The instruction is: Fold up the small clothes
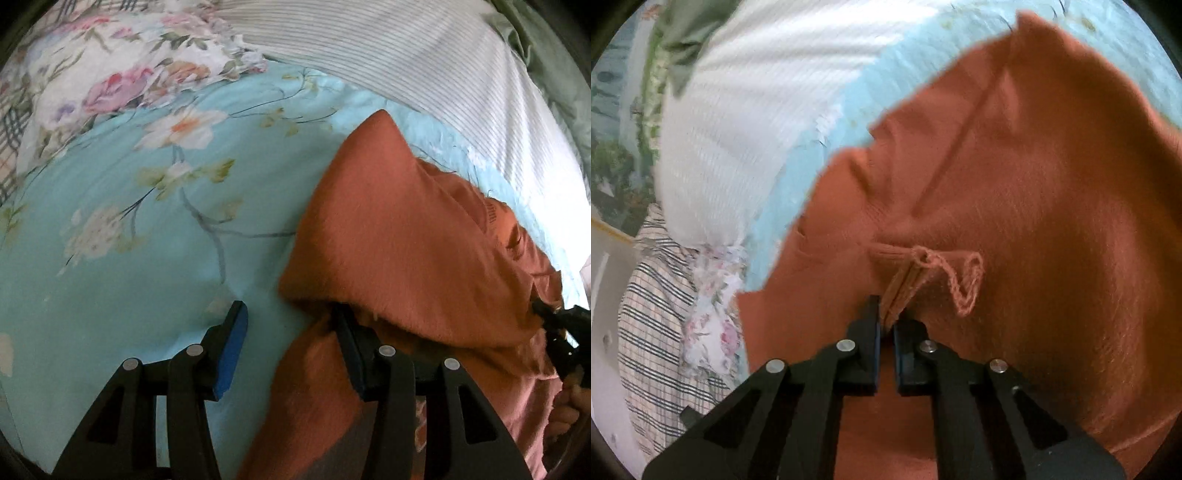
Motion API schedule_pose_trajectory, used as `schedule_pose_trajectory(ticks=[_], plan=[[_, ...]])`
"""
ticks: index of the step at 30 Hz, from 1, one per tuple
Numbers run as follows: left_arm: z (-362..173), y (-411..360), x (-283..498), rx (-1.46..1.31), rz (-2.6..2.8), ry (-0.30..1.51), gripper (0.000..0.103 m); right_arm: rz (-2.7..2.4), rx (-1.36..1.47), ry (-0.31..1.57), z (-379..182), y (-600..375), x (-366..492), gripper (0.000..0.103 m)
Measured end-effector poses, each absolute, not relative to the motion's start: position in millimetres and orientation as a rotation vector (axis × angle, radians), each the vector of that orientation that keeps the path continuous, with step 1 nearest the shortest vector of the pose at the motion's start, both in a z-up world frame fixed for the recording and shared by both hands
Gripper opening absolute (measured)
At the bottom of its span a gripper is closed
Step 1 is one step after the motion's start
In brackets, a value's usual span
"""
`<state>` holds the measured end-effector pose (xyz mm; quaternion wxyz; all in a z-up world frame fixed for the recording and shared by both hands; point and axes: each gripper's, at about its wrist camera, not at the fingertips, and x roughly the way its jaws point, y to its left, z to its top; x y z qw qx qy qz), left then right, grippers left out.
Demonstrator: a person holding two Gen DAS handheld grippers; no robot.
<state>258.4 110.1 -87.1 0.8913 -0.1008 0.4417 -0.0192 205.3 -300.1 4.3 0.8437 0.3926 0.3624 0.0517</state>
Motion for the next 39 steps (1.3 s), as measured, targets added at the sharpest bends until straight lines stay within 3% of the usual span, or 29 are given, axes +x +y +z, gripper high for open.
schedule_pose_trajectory(ticks=[5, 13, 20, 22, 28, 34, 35, 37, 39], plan=[[-87, 94, 275, -0.182, -0.036, 0.910, 0.049, 0.066, 0.680, 0.570, 63, -319, 163, 0.006], [-88, 95, 271, -0.197, -0.003, 0.880, 0.050, -0.043, 0.644, 0.755, 14, -343, 159, 0.006], [-90, 101, 268, -0.225, -0.023, 0.871, 0.051, -0.139, 0.600, 0.768, 15, -344, 150, 0.008], [-90, 103, 267, -0.238, -0.027, 0.869, 0.051, -0.214, 0.582, 0.734, 23, -352, 137, 0.014], [-90, 106, 265, -0.258, -0.026, 0.859, 0.051, -0.195, 0.536, 0.613, 54, -352, 127, 0.018], [-90, 104, 264, -0.257, -0.025, 0.859, 0.051, -0.041, 0.509, 0.872, 13, -335, 178, 0.023], [-90, 104, 265, -0.259, -0.026, 0.860, 0.051, -0.076, 0.515, 0.890, 6, -340, 178, 0.016], [-89, 105, 265, -0.266, -0.031, 0.862, 0.051, -0.146, 0.558, 0.832, 12, -354, 162, 0.015], [-87, 107, 265, -0.273, -0.037, 0.865, 0.052, -0.217, 0.532, 0.758, 31, -358, 142, 0.023]])
